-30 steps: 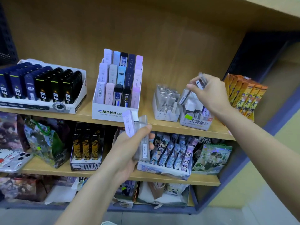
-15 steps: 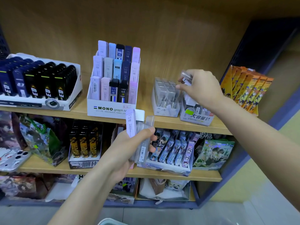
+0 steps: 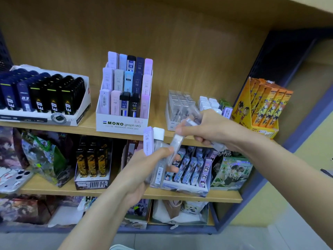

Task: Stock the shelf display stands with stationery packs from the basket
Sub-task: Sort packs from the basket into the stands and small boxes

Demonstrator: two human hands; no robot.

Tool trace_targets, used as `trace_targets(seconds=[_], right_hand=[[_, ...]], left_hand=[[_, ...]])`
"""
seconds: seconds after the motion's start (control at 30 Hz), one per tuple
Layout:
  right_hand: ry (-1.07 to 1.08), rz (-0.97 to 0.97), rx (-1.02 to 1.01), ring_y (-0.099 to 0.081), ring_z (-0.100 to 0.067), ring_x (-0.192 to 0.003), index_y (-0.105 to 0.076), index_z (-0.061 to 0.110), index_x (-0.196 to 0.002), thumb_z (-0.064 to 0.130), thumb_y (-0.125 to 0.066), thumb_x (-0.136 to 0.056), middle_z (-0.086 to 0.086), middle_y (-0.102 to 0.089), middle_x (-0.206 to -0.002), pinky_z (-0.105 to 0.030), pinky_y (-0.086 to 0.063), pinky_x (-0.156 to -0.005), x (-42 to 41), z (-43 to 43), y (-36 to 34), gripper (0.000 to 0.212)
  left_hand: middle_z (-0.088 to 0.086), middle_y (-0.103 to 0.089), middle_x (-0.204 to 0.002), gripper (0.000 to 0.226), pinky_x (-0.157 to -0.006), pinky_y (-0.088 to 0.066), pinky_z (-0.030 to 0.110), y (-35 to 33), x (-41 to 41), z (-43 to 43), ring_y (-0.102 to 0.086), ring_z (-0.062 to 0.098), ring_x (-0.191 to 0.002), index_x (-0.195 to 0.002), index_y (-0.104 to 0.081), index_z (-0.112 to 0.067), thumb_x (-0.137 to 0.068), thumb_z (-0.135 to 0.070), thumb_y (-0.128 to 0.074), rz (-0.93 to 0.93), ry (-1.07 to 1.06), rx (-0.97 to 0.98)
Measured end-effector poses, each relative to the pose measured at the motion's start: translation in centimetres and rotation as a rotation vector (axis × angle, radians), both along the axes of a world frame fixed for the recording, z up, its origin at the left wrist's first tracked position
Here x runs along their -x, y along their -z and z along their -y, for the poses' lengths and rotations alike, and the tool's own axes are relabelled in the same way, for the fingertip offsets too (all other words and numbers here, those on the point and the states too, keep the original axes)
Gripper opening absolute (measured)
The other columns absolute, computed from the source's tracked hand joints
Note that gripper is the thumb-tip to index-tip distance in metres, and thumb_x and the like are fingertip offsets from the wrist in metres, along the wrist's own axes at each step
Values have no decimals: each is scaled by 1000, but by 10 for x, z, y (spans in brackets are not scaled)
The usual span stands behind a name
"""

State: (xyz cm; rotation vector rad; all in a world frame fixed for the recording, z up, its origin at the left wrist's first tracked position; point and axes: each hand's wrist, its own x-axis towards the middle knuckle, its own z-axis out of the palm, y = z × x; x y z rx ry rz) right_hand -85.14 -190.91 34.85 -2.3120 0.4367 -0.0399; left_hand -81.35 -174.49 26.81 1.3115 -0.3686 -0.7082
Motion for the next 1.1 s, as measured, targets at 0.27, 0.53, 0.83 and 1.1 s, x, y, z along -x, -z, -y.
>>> trace_targets(seconds=[0.27, 0.53, 0.83, 1.1], right_hand=[[242, 550, 497, -44, -5, -45, -71, 14, -85, 27, -67, -86, 12, -50, -62, -12, -32, -42, -15, 54, -25, 14], [139, 543, 592, -41, -4, -54, -67, 19, -84, 28, -66, -87, 10, -53, -66, -24, -32, -53, -40, 67, -26, 9], [23, 260, 659, -51, -13, -60, -68, 21, -86, 30, -74, -80, -1, -67, -81, -27, -39, -55, -57, 68, -12, 13], [58, 409, -99, -46, -2, -44, -60, 14, -100, 37, -54, -92, 8, -61, -63, -18, -42, -46, -23, 25, -10, 25]], left_hand=[[-5, -65, -61, 13, -70, -43, 31, 4, -7, -2, -55, 8, -46, -86, -63, -16, -81, -25, -71, -143, -126, 34], [-2, -62, -56, 28, -60, -46, 28, 4, -13, -4, -56, 10, -49, -92, -64, -13, -74, -32, -72, -127, -139, 13], [-7, -65, -62, 38, -52, -46, 25, 5, -17, -2, -59, 10, -58, -94, -65, -16, -63, -37, -74, -141, -171, 22], [-2, -72, -76, 14, -57, -44, 27, 4, -15, 1, -57, 13, -63, -67, -73, -18, -70, -31, -74, -93, -202, 60]])
